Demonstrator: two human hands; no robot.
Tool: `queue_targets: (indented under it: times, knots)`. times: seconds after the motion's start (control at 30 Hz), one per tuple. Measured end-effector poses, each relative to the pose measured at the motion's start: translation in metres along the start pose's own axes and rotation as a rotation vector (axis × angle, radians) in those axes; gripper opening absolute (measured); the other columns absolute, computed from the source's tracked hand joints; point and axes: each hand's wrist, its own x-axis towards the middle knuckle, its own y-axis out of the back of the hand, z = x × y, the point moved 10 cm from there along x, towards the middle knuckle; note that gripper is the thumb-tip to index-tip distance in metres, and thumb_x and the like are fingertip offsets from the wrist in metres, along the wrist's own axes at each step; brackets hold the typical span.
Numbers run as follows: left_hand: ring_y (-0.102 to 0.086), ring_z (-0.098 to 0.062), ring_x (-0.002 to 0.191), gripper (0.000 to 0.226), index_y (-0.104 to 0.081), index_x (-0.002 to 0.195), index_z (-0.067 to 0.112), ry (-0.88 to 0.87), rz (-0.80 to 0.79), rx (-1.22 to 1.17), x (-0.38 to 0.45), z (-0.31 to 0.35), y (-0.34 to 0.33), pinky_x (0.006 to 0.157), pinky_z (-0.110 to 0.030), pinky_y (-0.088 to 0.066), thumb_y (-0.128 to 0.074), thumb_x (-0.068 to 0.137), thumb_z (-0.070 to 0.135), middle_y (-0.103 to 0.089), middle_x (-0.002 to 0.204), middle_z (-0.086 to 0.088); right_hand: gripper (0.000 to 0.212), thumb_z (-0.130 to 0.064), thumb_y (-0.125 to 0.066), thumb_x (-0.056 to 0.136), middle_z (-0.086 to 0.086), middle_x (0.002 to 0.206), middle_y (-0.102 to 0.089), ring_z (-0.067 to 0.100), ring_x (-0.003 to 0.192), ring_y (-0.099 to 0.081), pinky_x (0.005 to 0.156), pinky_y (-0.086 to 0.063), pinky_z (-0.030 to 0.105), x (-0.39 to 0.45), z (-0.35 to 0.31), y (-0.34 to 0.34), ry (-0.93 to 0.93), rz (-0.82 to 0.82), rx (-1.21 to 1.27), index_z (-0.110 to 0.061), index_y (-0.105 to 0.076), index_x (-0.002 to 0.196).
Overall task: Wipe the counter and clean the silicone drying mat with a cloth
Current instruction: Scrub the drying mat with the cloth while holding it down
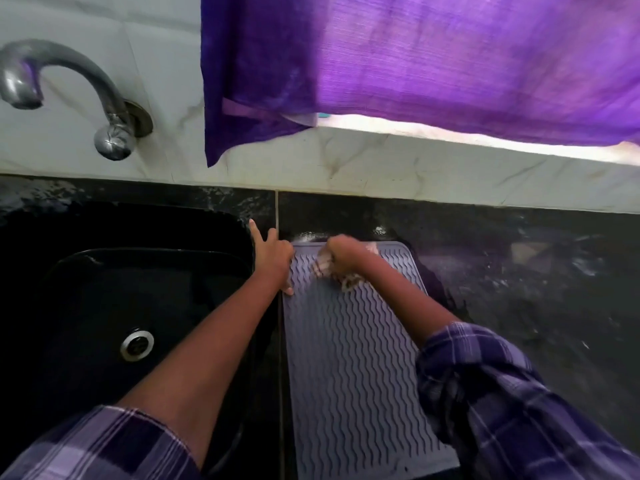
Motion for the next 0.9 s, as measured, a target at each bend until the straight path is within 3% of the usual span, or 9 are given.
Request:
queue_targets:
  times: [0.1, 0.2, 0.3, 0.37, 0.47, 0.5, 0.63, 0.77, 0.9]
  knots:
    - [-0.032, -0.027, 0.133, 0.081, -0.056, 0.127, 0.024, 0.018, -0.007, 0.010, 0.001, 0.000, -0.001, 0.109, -0.072, -0.004, -0.076, 0.059, 0.065, -0.059, 0.123, 0.003, 0.026, -0.011, -0.056, 0.088, 0.013, 0.110, -0.062, 0.027, 0.104, -0.057, 0.091, -0.047, 0.036, 0.014, -0.007, 0.026, 0.008, 0.272, -0.088, -0.012, -0.064, 0.112]
    - [-0.031, -0.027, 0.133, 0.081, -0.056, 0.127, 0.027, 0.017, -0.017, 0.034, 0.003, 0.000, -0.003, 0.109, -0.073, -0.002, -0.074, 0.059, 0.068, -0.059, 0.124, 0.003, 0.026, -0.010, -0.052, 0.091, 0.015, 0.114, -0.062, 0.028, 0.107, -0.054, 0.096, -0.043, 0.035, 0.001, -0.015, -0.008, 0.009, 0.329, -0.026, -0.008, -0.065, 0.114]
    - [-0.033, -0.027, 0.132, 0.080, -0.058, 0.124, 0.028, 0.011, -0.014, 0.038, 0.003, -0.001, -0.003, 0.108, -0.074, -0.002, -0.073, 0.058, 0.070, -0.061, 0.120, 0.002, 0.022, -0.011, -0.057, 0.089, 0.014, 0.112, -0.062, 0.026, 0.108, -0.056, 0.098, -0.045, 0.034, -0.034, -0.006, -0.029, 0.036, 0.261, 0.169, -0.009, -0.065, 0.109]
    - [-0.033, -0.027, 0.131, 0.077, -0.061, 0.121, 0.028, 0.001, -0.012, 0.035, 0.003, 0.000, -0.002, 0.108, -0.074, -0.002, -0.073, 0.058, 0.070, -0.062, 0.118, 0.002, 0.026, -0.013, -0.061, 0.086, 0.007, 0.113, -0.061, 0.019, 0.108, -0.055, 0.096, -0.043, 0.027, -0.058, -0.005, -0.043, 0.065, 0.092, 0.128, -0.015, -0.063, 0.112]
    - [-0.033, -0.028, 0.132, 0.076, -0.060, 0.122, 0.027, 0.000, -0.020, 0.034, 0.000, 0.001, 0.000, 0.108, -0.074, -0.001, -0.073, 0.060, 0.070, -0.062, 0.119, 0.002, 0.028, -0.010, -0.062, 0.084, 0.006, 0.106, -0.063, 0.019, 0.102, -0.058, 0.095, -0.047, 0.032, -0.069, -0.003, -0.052, 0.039, -0.182, 0.095, -0.011, -0.062, 0.111]
    - [-0.033, -0.028, 0.132, 0.076, -0.059, 0.122, 0.027, 0.002, -0.018, 0.030, -0.001, 0.001, 0.001, 0.108, -0.074, -0.001, -0.073, 0.061, 0.069, -0.062, 0.119, 0.001, 0.026, -0.009, -0.062, 0.084, 0.006, 0.102, -0.064, 0.019, 0.098, -0.059, 0.095, -0.048, 0.033, -0.063, -0.004, -0.040, 0.027, -0.164, 0.116, -0.009, -0.062, 0.111]
    - [-0.032, -0.027, 0.133, 0.073, -0.057, 0.125, 0.027, 0.012, -0.018, 0.044, -0.005, 0.003, 0.001, 0.109, -0.073, -0.002, -0.073, 0.065, 0.065, -0.061, 0.120, 0.002, 0.024, -0.013, -0.060, 0.085, 0.010, 0.106, -0.068, 0.024, 0.100, -0.063, 0.093, -0.050, 0.036, -0.021, -0.002, 0.011, -0.069, 0.187, 0.046, -0.013, -0.065, 0.109]
    - [-0.033, -0.026, 0.133, 0.074, -0.056, 0.127, 0.027, 0.023, -0.005, 0.069, -0.005, 0.003, 0.001, 0.109, -0.072, -0.002, -0.071, 0.066, 0.066, -0.062, 0.121, 0.002, 0.023, -0.015, -0.055, 0.089, 0.012, 0.110, -0.065, 0.026, 0.106, -0.059, 0.096, -0.046, 0.035, -0.023, -0.015, -0.023, -0.074, 0.173, -0.107, -0.011, -0.065, 0.109]
    - [-0.032, -0.027, 0.134, 0.076, -0.055, 0.128, 0.027, 0.016, -0.012, 0.054, -0.005, 0.002, 0.000, 0.109, -0.072, -0.001, -0.069, 0.066, 0.069, -0.061, 0.122, 0.001, 0.030, -0.013, -0.064, 0.083, 0.008, 0.111, -0.065, 0.021, 0.105, -0.060, 0.095, -0.046, 0.033, -0.068, -0.010, -0.060, -0.072, -0.058, 0.069, -0.013, -0.062, 0.113]
